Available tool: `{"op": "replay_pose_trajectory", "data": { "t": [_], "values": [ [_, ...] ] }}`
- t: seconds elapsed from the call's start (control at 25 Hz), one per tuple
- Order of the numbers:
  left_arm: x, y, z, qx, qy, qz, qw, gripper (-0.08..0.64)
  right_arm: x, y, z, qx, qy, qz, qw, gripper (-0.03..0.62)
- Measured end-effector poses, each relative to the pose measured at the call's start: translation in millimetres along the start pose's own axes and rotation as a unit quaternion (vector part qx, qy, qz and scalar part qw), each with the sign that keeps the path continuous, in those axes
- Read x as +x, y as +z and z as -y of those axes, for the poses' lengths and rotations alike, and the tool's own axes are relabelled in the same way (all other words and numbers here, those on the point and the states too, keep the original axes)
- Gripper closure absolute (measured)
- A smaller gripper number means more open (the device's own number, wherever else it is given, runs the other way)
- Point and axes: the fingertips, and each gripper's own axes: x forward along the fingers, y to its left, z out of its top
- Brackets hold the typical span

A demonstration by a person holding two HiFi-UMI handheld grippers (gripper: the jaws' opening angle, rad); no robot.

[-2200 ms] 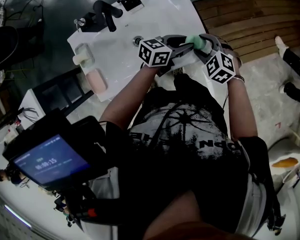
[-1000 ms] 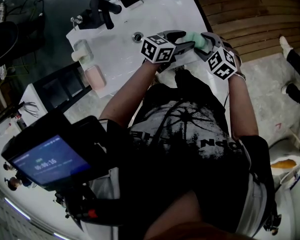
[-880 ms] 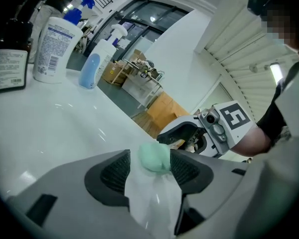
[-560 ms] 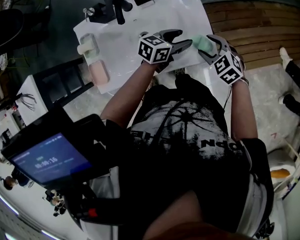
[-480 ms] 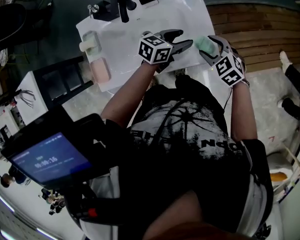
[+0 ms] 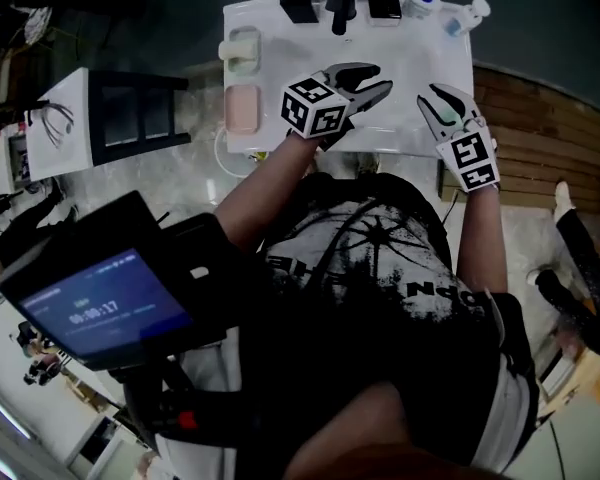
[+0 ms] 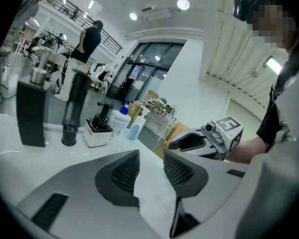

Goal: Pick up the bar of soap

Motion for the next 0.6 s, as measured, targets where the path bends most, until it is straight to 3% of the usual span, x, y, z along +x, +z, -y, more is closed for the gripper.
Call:
{"op": "replay_pose_trajectory", "data": {
  "t": [0.32,0.6],
  "values": [
    [-103.8,39.9,-19.9,0.013,0.071,0.088,0.9935,0.512,27.5,88.3,-35.3,-0.031,0.026,0.058,0.998,0.555],
    [-173.4,71.0,-26.7,0.044,0.111,0.138,0.9832,0.546,52.7,142.1,-60.6,-0.048,0.048,0.093,0.993,0.574]
  ]
}}
